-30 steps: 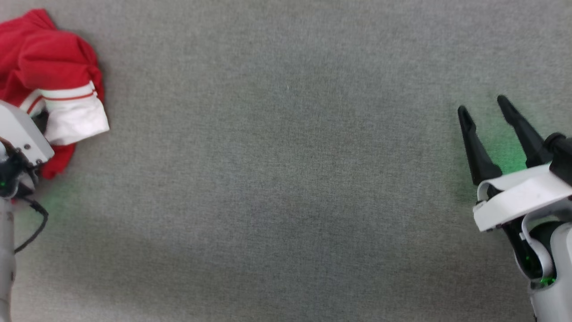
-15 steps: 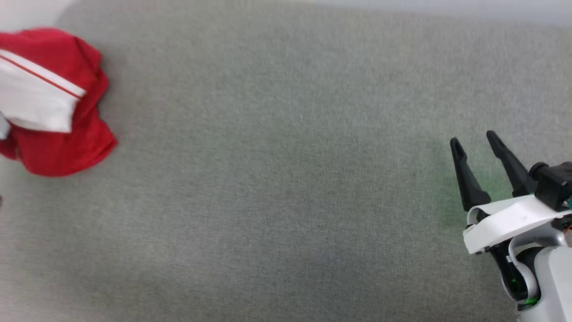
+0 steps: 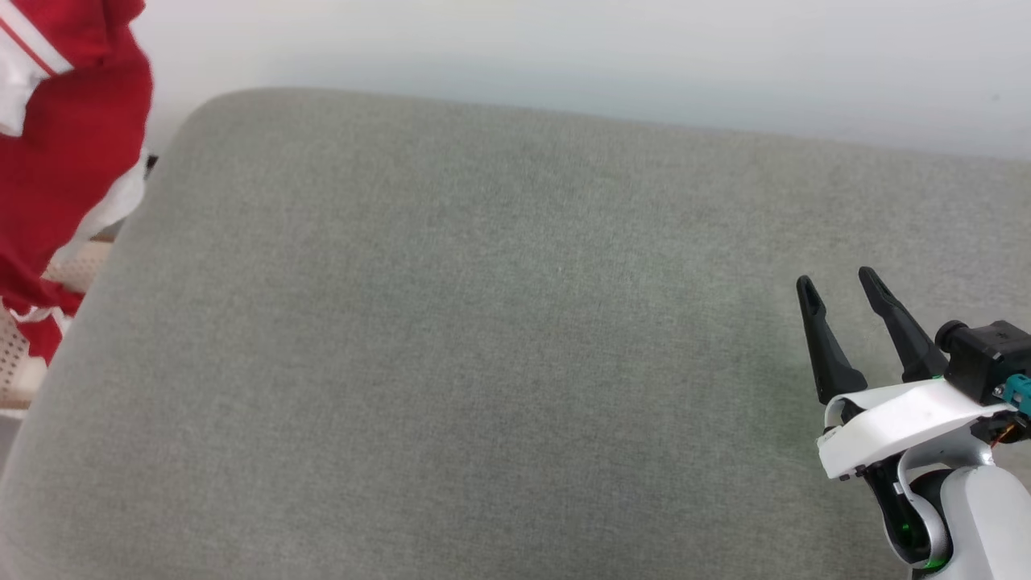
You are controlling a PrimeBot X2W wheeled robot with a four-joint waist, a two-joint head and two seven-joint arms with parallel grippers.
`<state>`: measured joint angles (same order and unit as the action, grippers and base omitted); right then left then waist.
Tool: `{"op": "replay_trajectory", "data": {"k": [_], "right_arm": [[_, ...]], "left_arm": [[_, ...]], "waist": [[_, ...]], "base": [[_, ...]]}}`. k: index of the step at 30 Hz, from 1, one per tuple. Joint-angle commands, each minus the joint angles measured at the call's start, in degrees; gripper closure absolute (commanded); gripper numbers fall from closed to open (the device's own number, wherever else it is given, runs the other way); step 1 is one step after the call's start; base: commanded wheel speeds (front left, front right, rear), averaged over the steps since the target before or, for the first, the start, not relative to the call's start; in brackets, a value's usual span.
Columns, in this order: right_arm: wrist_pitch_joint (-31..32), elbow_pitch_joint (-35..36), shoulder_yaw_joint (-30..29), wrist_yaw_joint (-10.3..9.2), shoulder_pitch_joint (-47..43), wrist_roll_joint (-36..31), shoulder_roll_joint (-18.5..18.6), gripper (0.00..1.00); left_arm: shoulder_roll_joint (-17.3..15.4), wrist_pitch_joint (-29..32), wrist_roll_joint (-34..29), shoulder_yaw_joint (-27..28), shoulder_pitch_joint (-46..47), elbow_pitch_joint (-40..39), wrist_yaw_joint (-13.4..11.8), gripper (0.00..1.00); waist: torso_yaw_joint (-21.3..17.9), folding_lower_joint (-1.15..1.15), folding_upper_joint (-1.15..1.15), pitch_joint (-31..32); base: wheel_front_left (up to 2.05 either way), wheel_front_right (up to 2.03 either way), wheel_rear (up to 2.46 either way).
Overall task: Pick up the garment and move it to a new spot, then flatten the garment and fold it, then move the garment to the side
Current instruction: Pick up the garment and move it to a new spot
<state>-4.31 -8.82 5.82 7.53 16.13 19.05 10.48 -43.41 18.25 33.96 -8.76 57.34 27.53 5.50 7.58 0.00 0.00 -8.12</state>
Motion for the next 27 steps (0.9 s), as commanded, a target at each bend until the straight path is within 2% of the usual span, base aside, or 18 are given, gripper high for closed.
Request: {"op": "replay_trajectory", "data": {"k": [1,10,16,23,27], "right_arm": [[-0.4,-0.2,-0.2,-0.08,-0.4,-0.2,-0.1,0.0],[-1.8,-0.9,-3.1,-0.08,-0.1,-0.7,-0.2,0.0],[-2.7,-1.3,-6.1,-0.08,-0.2,-1.2,-0.1,0.0],[-3.7,-2.6,-8.8,-0.08,-0.2,-1.8,-1.4,0.0],[-4.5,-3.7,-9.5,-0.08,0.5,-2.2,-1.9,0.0]], "left_arm": [[-0.2,0.8,0.5,0.2,-1.1,-1.6,-0.5,1.0],[-1.6,10.0,3.8,1.1,-7.0,-18.1,-4.3,1.0],[-0.7,15.1,4.9,-0.2,-10.1,-28.2,-7.4,1.0],[2.7,18.7,4.5,-4.4,-11.2,-36.7,-9.9,1.0],[5.8,20.3,3.7,-7.8,-10.9,-39.8,-11.3,1.0]], "waist": [[-0.5,0.0,0.0,1.2],[-5.2,0.0,0.0,1.7],[-10.0,0.0,0.0,1.2],[-16.1,0.0,0.0,-0.5],[-19.1,0.0,0.0,-1.9]], "base": [[0.0,0.0,0.0],[0.0,0.0,0.0],[0.0,0.0,0.0],[0.0,0.0,0.0],[0.0,0.0,0.0]]}}
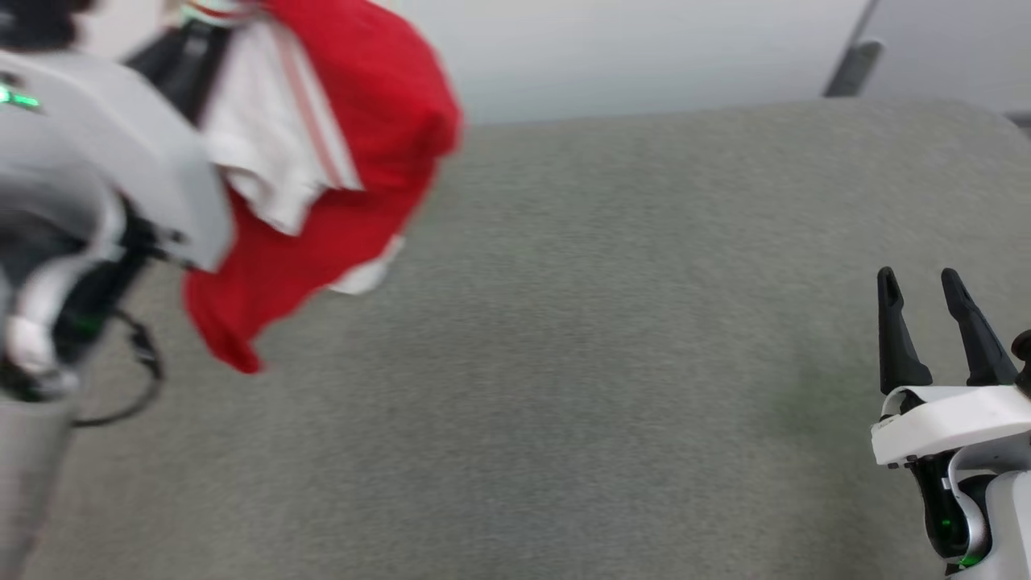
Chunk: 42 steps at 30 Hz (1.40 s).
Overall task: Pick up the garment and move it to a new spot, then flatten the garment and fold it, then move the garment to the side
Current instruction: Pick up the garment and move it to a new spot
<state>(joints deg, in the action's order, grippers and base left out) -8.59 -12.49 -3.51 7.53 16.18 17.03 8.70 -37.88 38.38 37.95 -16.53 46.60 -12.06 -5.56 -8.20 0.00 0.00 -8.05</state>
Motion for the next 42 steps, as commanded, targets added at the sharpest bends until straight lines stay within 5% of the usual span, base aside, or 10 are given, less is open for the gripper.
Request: {"op": "replay_trajectory", "data": {"k": [1,16,29,30,34,37,42], "right_arm": [[-0.5,-0.3,-0.3,-0.08,0.5,-0.2,-0.3,0.0],[-3.7,-5.0,1.8,-0.08,1.6,1.5,-2.4,0.0],[-4.8,-7.4,4.7,-0.08,2.8,1.8,-2.7,0.0],[-4.9,-7.6,4.9,-0.08,2.8,1.9,-2.6,0.0],[-5.1,-8.2,5.6,-0.08,3.2,2.3,-2.3,0.0],[-5.0,-8.8,6.0,-0.08,3.1,2.4,-2.0,0.0],[-4.8,-9.1,6.0,-0.08,2.4,2.4,-1.4,0.0]], "left_arm": [[1.0,0.4,-0.2,-0.8,-0.3,-0.5,-0.6,1.0],[9.7,0.5,-0.2,-12.1,-11.0,8.5,-2.3,1.0],[14.5,-1.6,2.5,-16.2,-14.4,23.5,1.2,0.99],[15.1,-1.7,2.8,-16.4,-14.2,24.6,1.6,0.86],[16.4,-2.3,3.4,-16.7,-13.0,28.0,2.7,0.6],[16.9,-2.7,3.8,-16.6,-12.0,28.8,3.7,0.05],[17.0,-2.9,5.5,-15.4,-11.3,27.7,4.1,0.0]], "waist": [[-3.9,0.0,0.0,-2.3],[-8.1,0.0,0.0,-5.8],[-7.9,0.0,0.0,-5.9],[-7.8,0.0,0.0,-5.8],[-7.6,0.0,0.0,-5.4],[-7.1,0.0,0.0,-4.6],[-5.7,0.0,0.0,-2.7]], "base": [[0.0,0.0,0.0],[0.0,0.0,0.0],[0.0,0.0,0.0],[0.0,0.0,0.0],[0.0,0.0,0.0],[0.0,0.0,0.0],[0.0,0.0,0.0]]}}
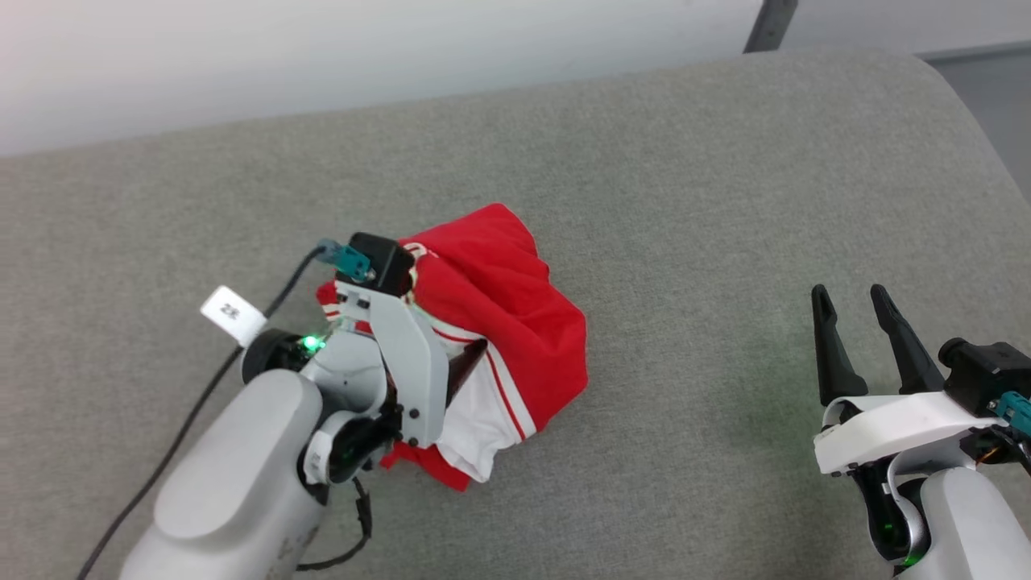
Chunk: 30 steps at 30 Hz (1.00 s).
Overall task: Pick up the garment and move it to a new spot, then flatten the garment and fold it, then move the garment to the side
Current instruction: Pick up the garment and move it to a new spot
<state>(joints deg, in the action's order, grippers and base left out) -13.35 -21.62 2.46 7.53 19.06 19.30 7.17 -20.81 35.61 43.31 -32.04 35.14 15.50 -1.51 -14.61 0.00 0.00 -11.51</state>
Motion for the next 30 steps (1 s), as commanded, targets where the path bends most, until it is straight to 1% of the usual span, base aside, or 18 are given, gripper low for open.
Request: {"op": "replay_trajectory", "data": {"k": [1,7,11,18,20,22,24,27,30], "right_arm": [[0.1,0.0,0.1,-0.08,-0.6,0.1,0.3,0.0],[0.4,0.3,0.5,-0.08,-1.3,0.2,1.1,0.0],[0.7,0.4,0.3,-0.08,-2.5,0.1,1.6,0.0],[1.1,0.8,-0.6,-0.08,-4.7,-0.4,2.7,0.0],[1.2,1.0,-1.0,-0.08,-5.3,-0.8,2.8,0.0],[1.5,1.2,-1.2,-0.08,-6.1,-1.1,2.9,0.0],[1.6,1.5,-1.5,-0.08,-6.4,-1.3,3.0,0.0],[1.7,1.9,-2.1,-0.08,-7.3,-1.6,3.1,0.0],[1.7,2.3,-2.5,-0.08,-8.0,-1.6,3.2,0.0]], "left_arm": [[-0.3,-0.3,0.2,0.3,0.2,-0.6,0.1,0.0],[-2.5,-2.3,1.0,2.6,-1.3,-6.0,-0.2,0.0],[-4.8,-6.2,1.4,5.3,-3.7,-10.0,0.4,0.0],[-8.7,-16.6,1.4,10.9,-10.6,-15.1,1.1,0.0],[-10.1,-19.9,1.0,12.5,-13.0,-16.0,1.8,0.0],[-10.8,-23.1,0.8,14.0,-15.5,-16.6,1.8,0.0],[-12.0,-26.6,0.3,15.9,-17.8,-17.0,2.4,0.0],[-12.5,-31.1,0.3,17.5,-21.4,-17.3,3.0,0.0],[-13.0,-34.9,0.3,19.5,-24.7,-16.9,2.7,0.0]], "waist": [[1.1,0.0,0.0,1.1],[3.5,0.0,0.0,3.9],[5.2,0.0,0.0,6.0],[8.7,0.0,0.0,9.7],[9.7,0.0,0.0,10.5],[10.6,0.0,0.0,11.2],[11.4,0.0,0.0,11.6],[12.9,0.0,0.0,12.2],[14.1,0.0,0.0,12.6]], "base": [[0.0,0.0,0.0],[0.0,0.0,0.0],[0.0,0.0,0.0],[0.0,0.0,0.0],[0.0,0.0,0.0],[0.0,0.0,0.0],[0.0,0.0,0.0],[0.0,0.0,0.0],[0.0,0.0,0.0]]}}
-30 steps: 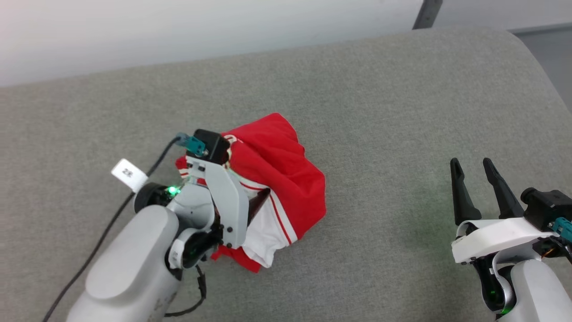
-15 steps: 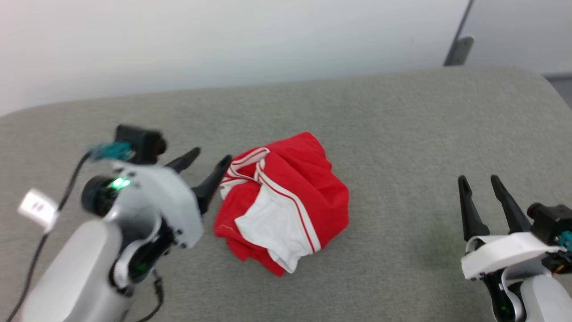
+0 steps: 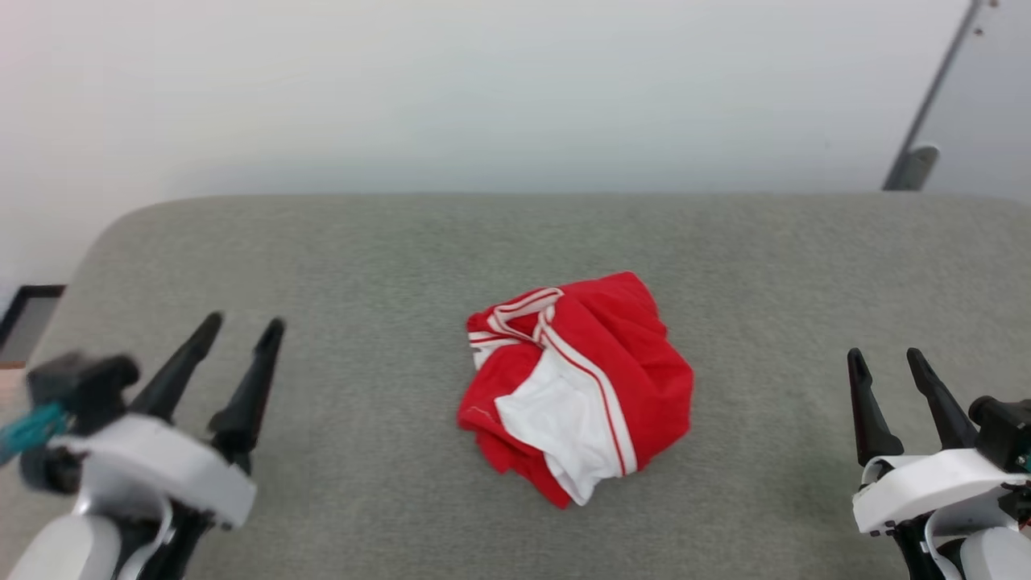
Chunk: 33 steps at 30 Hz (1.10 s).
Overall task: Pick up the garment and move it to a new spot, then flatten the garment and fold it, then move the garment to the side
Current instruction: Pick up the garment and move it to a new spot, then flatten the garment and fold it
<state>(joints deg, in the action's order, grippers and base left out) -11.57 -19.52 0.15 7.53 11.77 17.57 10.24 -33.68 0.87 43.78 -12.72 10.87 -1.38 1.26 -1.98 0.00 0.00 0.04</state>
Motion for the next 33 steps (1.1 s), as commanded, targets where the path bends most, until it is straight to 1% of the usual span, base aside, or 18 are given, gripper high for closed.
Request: {"op": "replay_trajectory", "data": {"k": [1,6,10,14,21,26,27,30,33], "right_arm": [[-0.1,0.2,-0.4,-0.08,-0.9,0.0,0.1,0.0],[0.1,0.7,-0.8,-0.08,-1.6,-0.4,0.2,0.0],[0.2,1.2,-1.1,-0.08,-2.2,-0.7,0.0,0.0],[0.4,1.4,-1.2,-0.08,-2.1,-0.8,0.0,0.0],[0.8,1.9,-0.9,-0.08,-2.2,-1.0,-0.3,0.0],[1.3,2.3,0.0,-0.08,-2.4,-0.5,-0.4,0.0],[1.4,2.4,0.5,-0.08,-2.3,-0.5,-0.2,0.0],[2.0,2.9,2.4,-0.08,-2.1,0.3,-0.1,0.0],[2.8,3.3,5.4,-0.08,-1.6,1.4,0.4,0.0]], "left_arm": [[-0.1,-1.4,0.1,0.7,-1.4,0.2,0.1,0.0],[0.1,-6.8,1.2,3.9,-5.9,1.5,-0.2,0.0],[0.0,-10.0,1.9,5.8,-8.9,2.8,0.5,0.0],[-0.1,-11.6,2.5,6.8,-10.7,3.7,1.0,0.0],[-0.2,-12.5,2.9,7.4,-11.4,4.5,1.4,0.0],[0.2,-13.2,3.1,8.3,-11.1,4.0,0.7,0.0],[0.2,-13.5,3.0,8.6,-11.2,4.0,0.1,0.0],[0.2,-13.8,2.1,9.0,-11.5,3.9,-1.0,0.0],[0.3,-14.2,1.4,9.7,-11.5,4.1,-2.2,0.0]], "waist": [[1.9,0.0,0.0,1.2],[3.3,0.0,0.0,1.6],[4.0,0.0,0.0,1.9],[4.6,0.0,0.0,1.9],[4.9,0.0,0.0,1.7],[5.1,0.0,0.0,1.4],[5.2,0.0,0.0,1.4],[6.0,0.0,0.0,1.0],[7.4,0.0,0.0,0.7]], "base": [[0.0,0.0,0.0],[0.0,0.0,0.0],[0.0,0.0,0.0],[0.0,0.0,0.0],[0.0,0.0,0.0],[0.0,0.0,0.0],[0.0,0.0,0.0],[0.0,0.0,0.0],[0.0,0.0,0.0]]}}
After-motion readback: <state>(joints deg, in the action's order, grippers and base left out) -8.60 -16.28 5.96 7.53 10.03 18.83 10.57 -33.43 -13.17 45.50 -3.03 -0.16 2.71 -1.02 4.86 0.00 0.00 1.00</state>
